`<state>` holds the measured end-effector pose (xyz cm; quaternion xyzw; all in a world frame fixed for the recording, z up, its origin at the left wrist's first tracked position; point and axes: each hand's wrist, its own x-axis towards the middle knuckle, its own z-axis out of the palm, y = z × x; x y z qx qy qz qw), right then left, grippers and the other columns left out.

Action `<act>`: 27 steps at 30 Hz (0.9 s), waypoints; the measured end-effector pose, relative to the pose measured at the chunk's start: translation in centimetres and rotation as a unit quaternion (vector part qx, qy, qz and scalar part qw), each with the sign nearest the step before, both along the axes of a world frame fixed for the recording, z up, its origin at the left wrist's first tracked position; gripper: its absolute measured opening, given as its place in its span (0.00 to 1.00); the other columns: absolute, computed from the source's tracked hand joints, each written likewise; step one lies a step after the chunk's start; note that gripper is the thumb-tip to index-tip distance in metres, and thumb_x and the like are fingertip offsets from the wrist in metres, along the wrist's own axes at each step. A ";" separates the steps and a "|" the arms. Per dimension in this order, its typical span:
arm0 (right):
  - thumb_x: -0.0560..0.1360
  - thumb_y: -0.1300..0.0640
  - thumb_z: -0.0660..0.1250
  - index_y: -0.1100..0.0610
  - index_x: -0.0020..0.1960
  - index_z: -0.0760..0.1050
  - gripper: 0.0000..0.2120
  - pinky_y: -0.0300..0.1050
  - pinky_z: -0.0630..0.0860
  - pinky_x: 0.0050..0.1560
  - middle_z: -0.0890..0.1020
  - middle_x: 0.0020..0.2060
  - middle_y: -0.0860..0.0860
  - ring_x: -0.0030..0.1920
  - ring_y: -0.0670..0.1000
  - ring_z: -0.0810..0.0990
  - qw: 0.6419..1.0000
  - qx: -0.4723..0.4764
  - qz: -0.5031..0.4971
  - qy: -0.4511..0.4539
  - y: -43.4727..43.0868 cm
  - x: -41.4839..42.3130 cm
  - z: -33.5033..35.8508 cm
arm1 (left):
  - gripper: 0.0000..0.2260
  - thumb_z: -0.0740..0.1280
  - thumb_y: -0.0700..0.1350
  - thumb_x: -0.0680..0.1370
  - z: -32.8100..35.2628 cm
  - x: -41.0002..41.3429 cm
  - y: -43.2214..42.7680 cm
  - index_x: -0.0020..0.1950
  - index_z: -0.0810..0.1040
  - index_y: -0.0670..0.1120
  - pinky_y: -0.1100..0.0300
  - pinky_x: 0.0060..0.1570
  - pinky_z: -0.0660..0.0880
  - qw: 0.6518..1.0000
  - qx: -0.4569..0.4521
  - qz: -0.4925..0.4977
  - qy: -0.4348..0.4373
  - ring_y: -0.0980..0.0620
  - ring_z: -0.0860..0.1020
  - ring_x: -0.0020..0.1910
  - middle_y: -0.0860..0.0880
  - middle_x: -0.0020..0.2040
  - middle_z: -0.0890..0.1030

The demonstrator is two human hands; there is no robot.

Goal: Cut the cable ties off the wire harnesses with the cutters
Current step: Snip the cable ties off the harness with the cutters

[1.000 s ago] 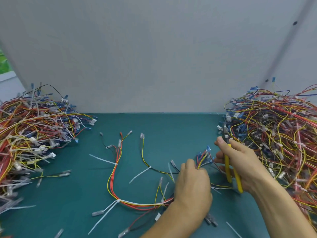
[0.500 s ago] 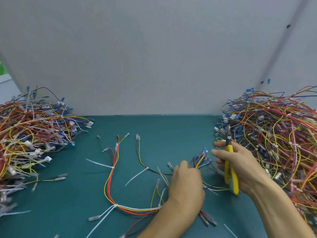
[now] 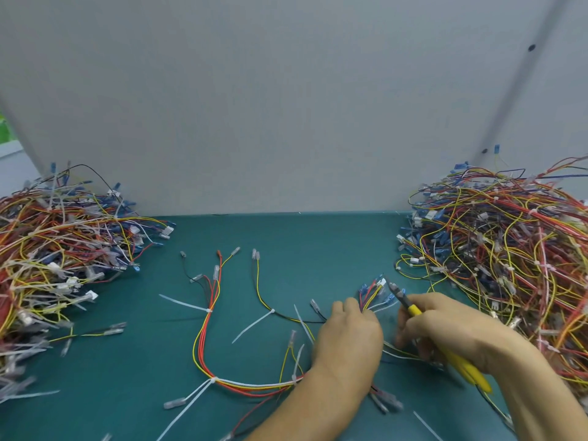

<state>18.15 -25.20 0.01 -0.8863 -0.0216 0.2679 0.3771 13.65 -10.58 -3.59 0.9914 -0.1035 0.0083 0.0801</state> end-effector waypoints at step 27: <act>0.56 0.50 0.67 0.53 0.52 0.70 0.24 0.46 0.64 0.37 0.69 0.37 0.50 0.36 0.51 0.68 0.993 0.012 -0.032 -0.109 0.7 -1.1 2.0 | 0.07 0.68 0.45 0.72 -2.8 2.1 4.1 0.36 0.73 0.54 0.76 0.32 0.67 0.924 -0.355 0.137 -0.025 0.60 0.76 0.37 0.56 0.34 0.80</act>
